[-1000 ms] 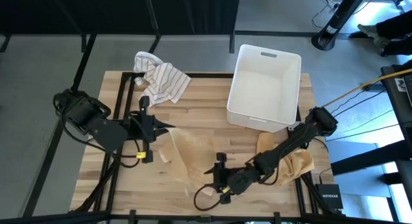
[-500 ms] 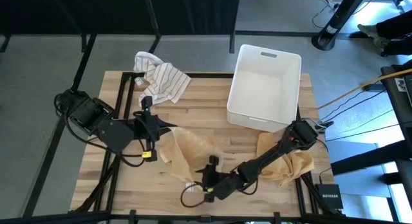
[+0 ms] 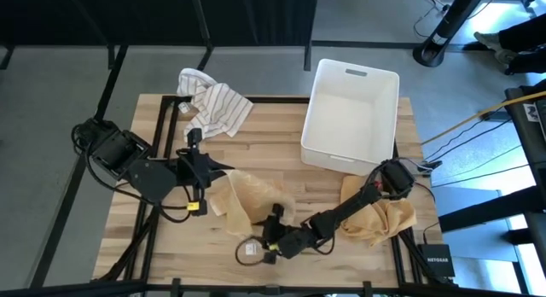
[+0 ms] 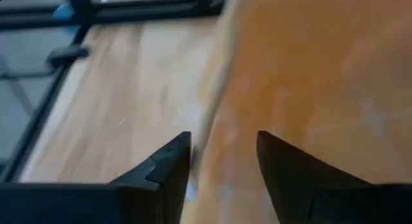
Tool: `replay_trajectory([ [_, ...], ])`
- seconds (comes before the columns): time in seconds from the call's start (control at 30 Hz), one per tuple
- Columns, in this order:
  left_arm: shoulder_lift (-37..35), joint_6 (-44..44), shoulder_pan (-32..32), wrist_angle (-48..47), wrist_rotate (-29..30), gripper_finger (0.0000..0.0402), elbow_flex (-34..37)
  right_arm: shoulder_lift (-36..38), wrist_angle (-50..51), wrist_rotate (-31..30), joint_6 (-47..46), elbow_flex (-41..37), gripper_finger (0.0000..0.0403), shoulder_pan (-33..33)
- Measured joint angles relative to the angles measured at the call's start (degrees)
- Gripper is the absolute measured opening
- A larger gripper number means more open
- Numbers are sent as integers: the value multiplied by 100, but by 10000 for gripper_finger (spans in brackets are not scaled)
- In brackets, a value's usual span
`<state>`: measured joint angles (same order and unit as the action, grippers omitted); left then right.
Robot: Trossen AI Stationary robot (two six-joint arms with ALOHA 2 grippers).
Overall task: Fold towel
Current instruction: Fold the yellow patterned towel
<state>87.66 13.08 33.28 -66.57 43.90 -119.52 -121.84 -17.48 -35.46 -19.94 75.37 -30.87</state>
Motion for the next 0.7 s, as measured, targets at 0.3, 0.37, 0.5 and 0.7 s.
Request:
replay_trajectory([
  [0.3,0,-2,0,-4,2,3,0,-2,-47,640,248,0,51,106],
  [0.37,0,-2,0,-4,35,4,0,-2,-54,699,415,0,18,39],
  [0.5,0,20,0,-11,290,4,-82,88,-57,228,852,-7,15,-189],
  [0.7,-7,-165,31,14,404,4,-519,1042,357,-586,2378,253,7,-667],
])
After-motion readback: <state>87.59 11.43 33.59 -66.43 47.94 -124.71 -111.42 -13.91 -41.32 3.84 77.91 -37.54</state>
